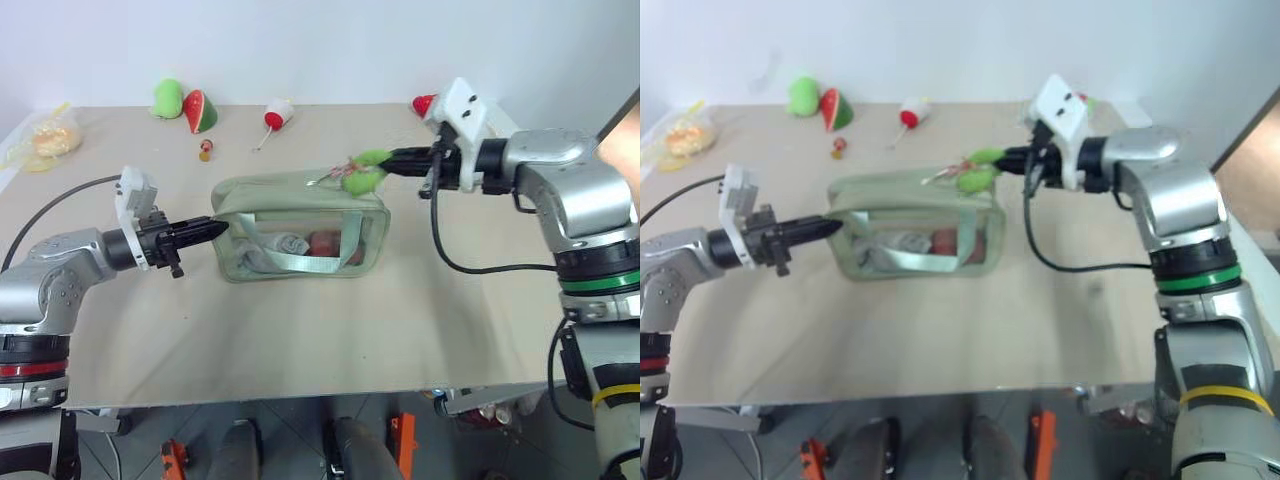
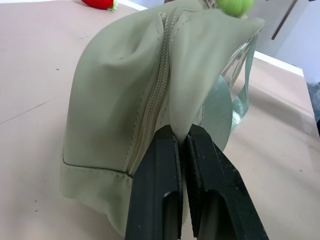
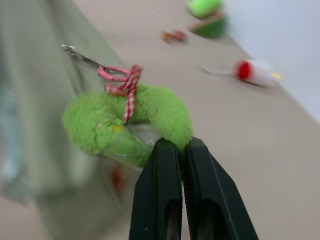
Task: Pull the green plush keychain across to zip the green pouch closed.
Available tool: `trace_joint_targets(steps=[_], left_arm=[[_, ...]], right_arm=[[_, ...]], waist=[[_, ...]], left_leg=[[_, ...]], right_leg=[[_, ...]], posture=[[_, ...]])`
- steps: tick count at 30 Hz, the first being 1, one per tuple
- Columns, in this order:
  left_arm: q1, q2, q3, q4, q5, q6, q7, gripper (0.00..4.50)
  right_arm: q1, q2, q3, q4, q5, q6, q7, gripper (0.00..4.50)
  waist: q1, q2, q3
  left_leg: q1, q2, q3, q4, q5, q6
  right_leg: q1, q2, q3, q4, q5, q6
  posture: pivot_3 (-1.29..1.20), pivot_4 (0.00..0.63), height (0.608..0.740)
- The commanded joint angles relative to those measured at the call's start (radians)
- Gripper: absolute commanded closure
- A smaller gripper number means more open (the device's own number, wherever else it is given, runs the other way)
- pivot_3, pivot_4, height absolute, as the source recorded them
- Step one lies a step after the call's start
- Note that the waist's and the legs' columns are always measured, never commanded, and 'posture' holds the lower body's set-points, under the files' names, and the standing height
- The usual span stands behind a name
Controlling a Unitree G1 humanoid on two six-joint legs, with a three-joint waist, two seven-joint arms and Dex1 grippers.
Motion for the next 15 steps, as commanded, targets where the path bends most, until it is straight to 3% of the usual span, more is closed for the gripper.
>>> trace_joint_targets(steps=[1, 8, 15], left_arm=[[0.01, 0.025, 0.014, -0.008, 0.002, 0.012, 0.003, 4.5], [0.006, 0.026, 0.011, -0.005, -0.001, 0.014, 0.004, 4.5], [0.006, 0.026, 0.011, -0.007, -0.003, 0.018, 0.004, 4.5]], right_arm=[[-0.017, -0.073, -0.049, 0.085, -0.093, -0.109, -0.025, 4.46], [0.083, -0.163, -0.01, 0.172, -0.252, -0.295, -0.042, 4.46], [0.24, -0.117, 0.06, 0.083, -0.372, -0.359, -0.061, 4.46]], waist=[[0.0, 0.0, 0.0], [-0.001, 0.0, 0.0], [-0.001, 0.0, 0.0]], left_leg=[[0.0, 0.0, 0.0, -0.001, 0.0, 0.0], [0.001, 0.0, 0.0, -0.001, 0.0, 0.0], [0.002, 0.0, 0.001, -0.001, 0.0, 0.0]], right_leg=[[0.0, 0.0, 0.0, 0.0, 0.0, 0.0], [0.0, 0.0, 0.0, 0.0, 0.0, 0.0], [0.001, 0.0, 0.001, 0.0, 0.001, 0.001]], posture=[[0.0, 0.15, 0.74], [0.0, 0.15, 0.74], [0.0, 0.15, 0.74]])
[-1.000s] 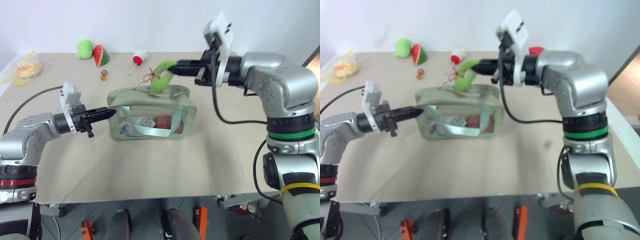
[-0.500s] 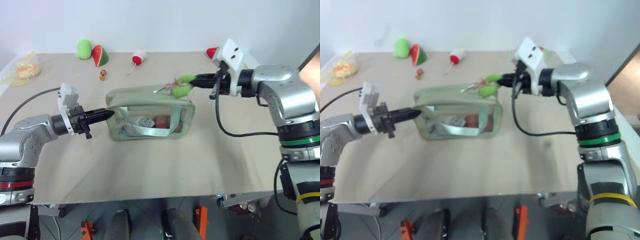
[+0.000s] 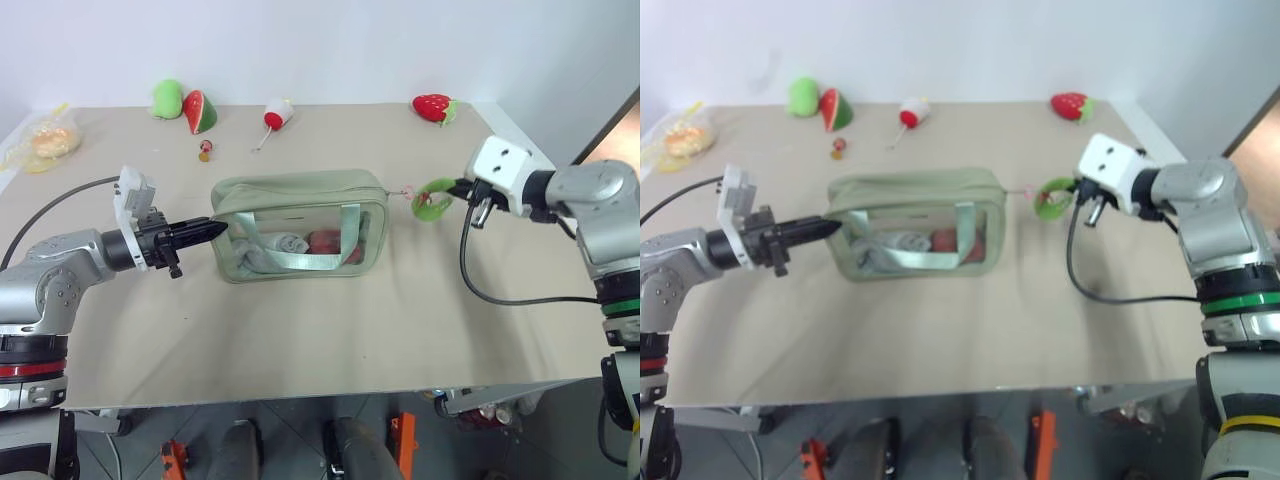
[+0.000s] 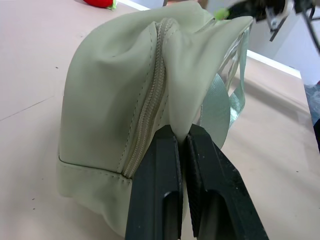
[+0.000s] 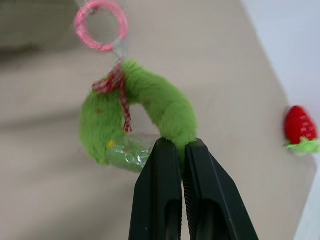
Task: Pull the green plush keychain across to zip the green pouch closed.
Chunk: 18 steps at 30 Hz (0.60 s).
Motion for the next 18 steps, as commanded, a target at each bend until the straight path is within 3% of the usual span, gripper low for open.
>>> trace_joint_targets(steps=[1, 6, 18], left_arm=[[0.005, 0.022, 0.011, -0.007, 0.005, 0.01, 0.005, 4.5], [0.008, 0.017, 0.011, -0.012, 0.002, 0.013, 0.011, 4.5], [0.005, 0.008, 0.015, -0.014, -0.006, 0.024, 0.022, 4.5]], right_arm=[[0.073, 0.015, 0.046, -0.067, -0.106, -0.032, -0.045, 4.46], [0.106, 0.118, 0.135, -0.038, -0.258, -0.08, -0.161, 4.46], [0.209, 0.103, 0.241, -0.121, -0.322, -0.229, 0.053, 4.46]], waist=[[0.0, -0.001, 0.0], [-0.005, 0.0, 0.0], [-0.007, -0.008, -0.005]], left_leg=[[0.0, 0.0, 0.0, 0.0, 0.0, 0.0], [0.003, 0.0, 0.001, 0.0, 0.0, 0.0], [0.008, 0.0, 0.001, -0.002, 0.001, -0.001]], right_leg=[[0.0, 0.0, 0.0, 0.0, 0.0, 0.0], [0.001, 0.0, 0.001, 0.001, 0.001, 0.0], [0.005, 0.001, 0.001, 0.001, -0.001, -0.003]], posture=[[0.0, 0.15, 0.74], [0.0, 0.15, 0.74], [0.0, 0.15, 0.74]])
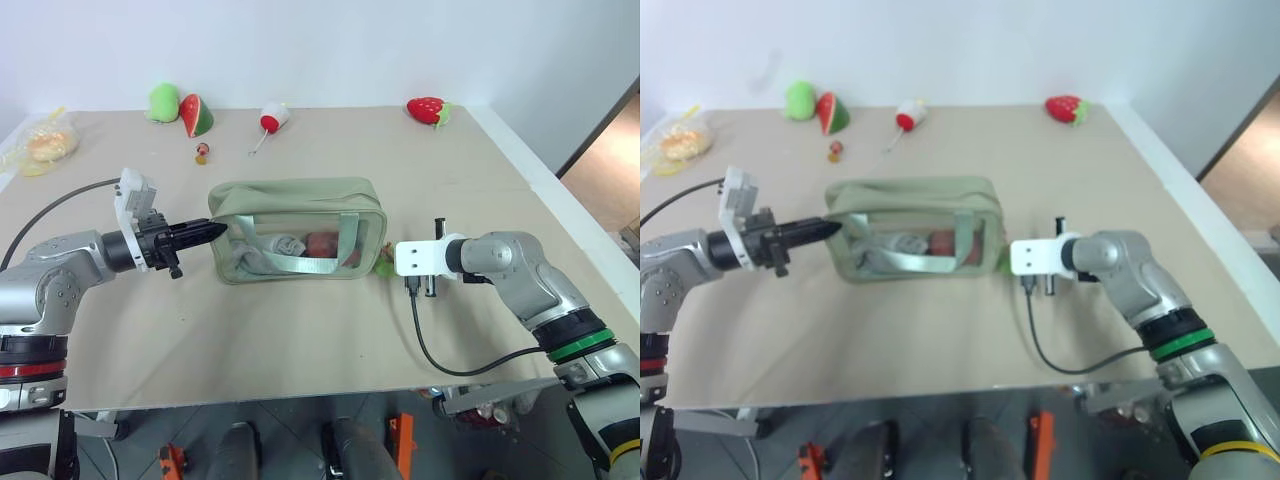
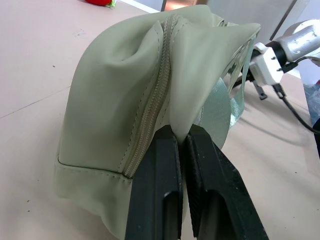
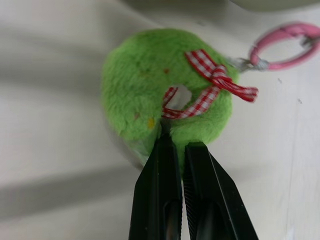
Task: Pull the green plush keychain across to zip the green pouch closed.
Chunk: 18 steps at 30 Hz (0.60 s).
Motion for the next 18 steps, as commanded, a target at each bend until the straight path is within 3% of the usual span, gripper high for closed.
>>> trace_joint_targets(steps=[1, 6, 8, 9, 10, 11, 13, 15, 18], left_arm=[[0.005, 0.007, 0.014, -0.016, -0.002, 0.004, 0.01, 4.5], [0.014, 0.005, 0.011, -0.023, 0.002, 0.003, 0.022, 4.5], [0.019, 0.008, 0.014, -0.024, -0.009, 0.022, 0.026, 4.5], [0.02, 0.009, 0.015, -0.025, -0.012, 0.025, 0.026, 4.5], [0.017, 0.009, 0.027, -0.021, -0.028, 0.043, 0.031, 3.77], [0.013, 0.01, 0.039, -0.021, -0.048, 0.06, 0.028, 3.65], [0.008, 0.014, 0.053, -0.023, -0.065, 0.075, 0.026, 2.64], [0.012, 0.026, 0.056, -0.031, -0.067, 0.077, 0.02, 2.11], [0.025, 0.047, 0.065, -0.05, -0.06, 0.083, 0.035, 1.0]], right_arm=[[0.054, 0.006, 0.036, -0.004, -0.007, -0.014, 0.072, 4.46], [0.02, 0.07, -0.078, 0.037, 0.064, 0.081, 0.028, 4.46], [0.006, 0.098, -0.155, 0.046, 0.149, 0.169, 0.043, 3.86], [0.005, 0.101, -0.182, 0.044, 0.183, 0.19, 0.056, 3.77], [0.004, 0.102, -0.214, 0.038, 0.219, 0.214, 0.066, 3.54], [-0.002, 0.107, -0.252, 0.035, 0.259, 0.25, 0.069, 3.28], [-0.016, 0.108, -0.313, 0.037, 0.325, 0.313, 0.069, 2.34], [-0.03, 0.105, -0.386, 0.027, 0.422, 0.41, 0.096, 1.87], [-0.046, 0.085, -0.488, 0.023, 0.55, 0.521, 0.128, 1.85]], waist=[[0.0, -0.002, -0.002], [-0.003, -0.005, -0.003], [-0.006, -0.005, -0.003], [-0.006, -0.005, -0.003], [-0.006, -0.005, -0.003], [-0.006, -0.004, -0.003], [-0.006, -0.004, -0.002], [-0.006, -0.004, -0.002], [-0.006, -0.004, -0.002]], left_leg=[[0.001, 0.0, 0.0, 0.0, 0.0, 0.0], [0.003, 0.0, 0.0, 0.0, 0.0, 0.0], [0.004, 0.0, 0.0, 0.0, 0.0, 0.0], [0.004, 0.0, 0.0, 0.0, 0.0, 0.0], [0.004, 0.0, 0.0, 0.001, 0.001, 0.0], [0.004, 0.0, 0.0, 0.001, 0.001, 0.0], [0.002, 0.0, 0.0, 0.001, 0.001, 0.0], [0.002, 0.0, 0.0, 0.0, 0.001, 0.0], [0.0, 0.0, 0.0, -0.001, 0.001, 0.0]], right_leg=[[0.001, 0.0, 0.0, 0.0, -0.001, -0.001], [0.003, 0.0, 0.0, 0.0, -0.002, -0.003], [0.003, 0.0, 0.0, 0.0, -0.001, -0.003], [0.003, 0.0, 0.001, 0.0, 0.0, -0.003], [0.003, 0.0, 0.001, 0.0, 0.0, -0.003], [0.003, 0.0, 0.001, 0.0, 0.0, -0.003], [0.002, -0.001, 0.001, 0.0, 0.001, -0.002], [0.002, -0.001, 0.001, 0.0, 0.001, -0.002], [0.0, 0.0, 0.001, 0.0, 0.002, 0.001]], posture=[[0.0, 0.15, 0.74], [0.0, 0.15, 0.74], [0.0, 0.15, 0.74], [0.0, 0.15, 0.74], [0.0, 0.15, 0.74], [0.0, 0.15, 0.74], [0.0, 0.15, 0.74], [0.0, 0.15, 0.74], [0.0, 0.15, 0.74]])
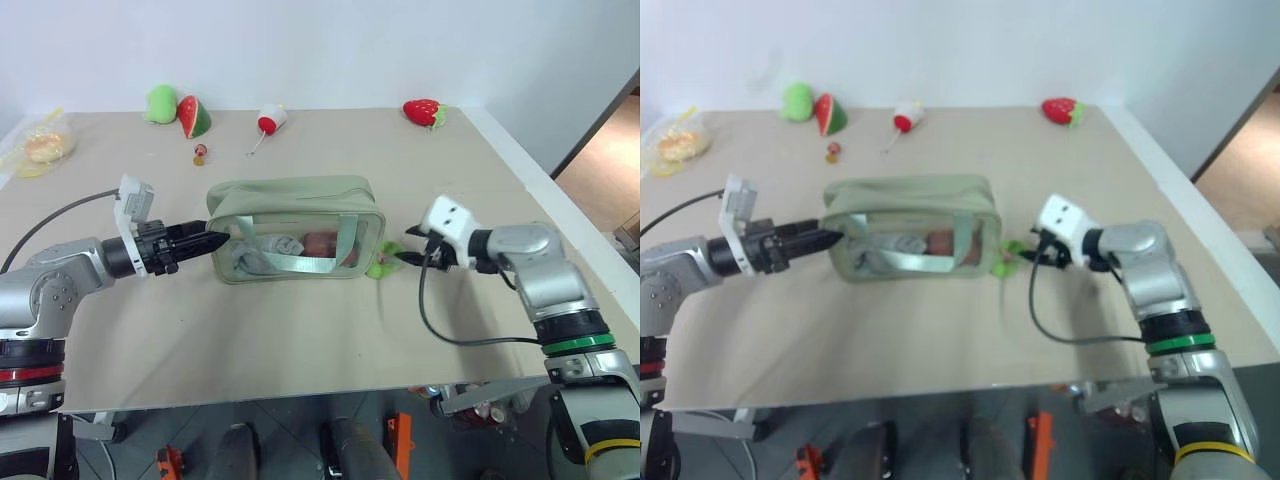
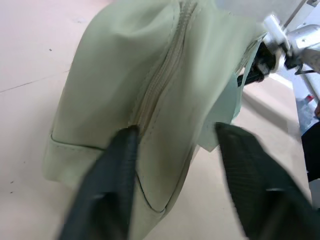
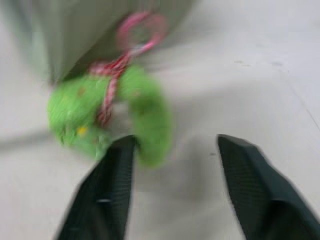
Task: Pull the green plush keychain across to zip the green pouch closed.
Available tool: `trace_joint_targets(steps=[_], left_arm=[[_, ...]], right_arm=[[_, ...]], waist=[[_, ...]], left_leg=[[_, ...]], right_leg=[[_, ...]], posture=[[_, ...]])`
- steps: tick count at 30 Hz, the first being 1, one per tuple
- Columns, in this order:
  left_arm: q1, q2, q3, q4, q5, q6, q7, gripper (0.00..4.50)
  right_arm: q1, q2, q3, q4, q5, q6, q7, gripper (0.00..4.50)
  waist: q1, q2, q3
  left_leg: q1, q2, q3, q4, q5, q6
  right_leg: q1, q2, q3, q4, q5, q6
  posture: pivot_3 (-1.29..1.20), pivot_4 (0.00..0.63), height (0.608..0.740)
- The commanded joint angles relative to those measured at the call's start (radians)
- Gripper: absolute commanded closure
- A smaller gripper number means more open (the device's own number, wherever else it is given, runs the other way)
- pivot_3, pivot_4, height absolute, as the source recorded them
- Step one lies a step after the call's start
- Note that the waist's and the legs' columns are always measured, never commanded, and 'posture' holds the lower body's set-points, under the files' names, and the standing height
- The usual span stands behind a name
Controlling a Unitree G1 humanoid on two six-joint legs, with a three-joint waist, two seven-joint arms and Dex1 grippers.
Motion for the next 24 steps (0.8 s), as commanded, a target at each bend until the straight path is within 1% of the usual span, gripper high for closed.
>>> trace_joint_targets(steps=[1, 4, 7, 10, 14, 18, 21, 24], left_arm=[[0.014, 0.046, 0.06, -0.056, -0.026, 0.01, -0.003, 1.0], [0.045, 0.067, 0.124, -0.084, -0.084, 0.045, -0.012, 1.0], [0.124, 0.101, 0.207, -0.125, -0.13, 0.076, -0.017, 1.0], [0.183, 0.108, 0.281, -0.129, -0.156, 0.096, 0.025, 1.0], [0.226, 0.084, 0.385, -0.114, -0.213, 0.123, 0.097, 1.0], [0.28, 0.055, 0.413, -0.122, -0.224, 0.108, 0.133, 1.0], [0.286, 0.034, 0.41, -0.119, -0.225, 0.099, 0.15, 1.0], [0.287, 0.019, 0.388, -0.113, -0.212, 0.086, 0.151, 1.0]], right_arm=[[-0.035, -0.046, -0.141, -0.032, 0.148, 0.108, 0.041, 1.85], [0.004, -0.088, -0.191, -0.085, 0.223, 0.149, 0.085, 1.85], [0.046, -0.118, -0.287, -0.157, 0.338, 0.213, 0.105, 1.85], [0.099, -0.136, -0.357, -0.244, 0.419, 0.283, 0.087, 1.85], [0.193, -0.111, -0.459, -0.4, 0.558, 0.388, 0.026, 1.85], [0.29, -0.07, -0.505, -0.497, 0.642, 0.444, -0.055, 1.85], [0.318, -0.063, -0.504, -0.525, 0.669, 0.447, -0.089, 1.85], [0.313, -0.06, -0.484, -0.522, 0.677, 0.441, -0.12, 1.85]], waist=[[0.0, 0.0, 0.0], [0.0, 0.0, 0.0], [-0.002, 0.0, 0.0], [-0.001, 0.002, 0.001], [0.0, 0.002, 0.001], [0.0, 0.001, 0.001], [0.0, 0.001, 0.001], [0.0, 0.001, 0.001]], left_leg=[[0.0, 0.0, 0.0, -0.001, 0.0, 0.0], [-0.001, 0.0, 0.0, -0.002, 0.0, 0.0], [-0.001, 0.0, 0.0, -0.003, -0.001, 0.001], [-0.001, 0.0, 0.0, -0.003, -0.001, 0.001], [-0.001, 0.0, -0.001, -0.002, -0.001, 0.001], [0.001, 0.0, 0.0, 0.0, -0.001, 0.001], [0.001, 0.0, 0.001, 0.001, -0.001, 0.001], [0.001, -0.001, 0.001, 0.001, -0.001, 0.001]], right_leg=[[-0.001, 0.0, 0.0, 0.0, 0.0, 0.0], [-0.001, 0.0, 0.0, 0.0, -0.002, 0.0], [-0.002, 0.0, 0.0, 0.0, -0.003, -0.001], [-0.002, 0.0, 0.0, 0.0, -0.003, -0.001], [-0.002, 0.0, -0.001, 0.0, -0.005, -0.005], [0.0, -0.001, 0.0, 0.0, -0.005, -0.004], [0.0, -0.002, 0.0, 0.0, -0.004, -0.004], [0.0, -0.002, 0.0, 0.0, -0.004, -0.004]], posture=[[0.0, 0.15, 0.74], [0.0, 0.15, 0.74], [0.0, 0.15, 0.74], [0.0, 0.15, 0.74], [0.0, 0.15, 0.74], [0.0, 0.15, 0.74], [0.0, 0.15, 0.74], [0.0, 0.15, 0.74]])
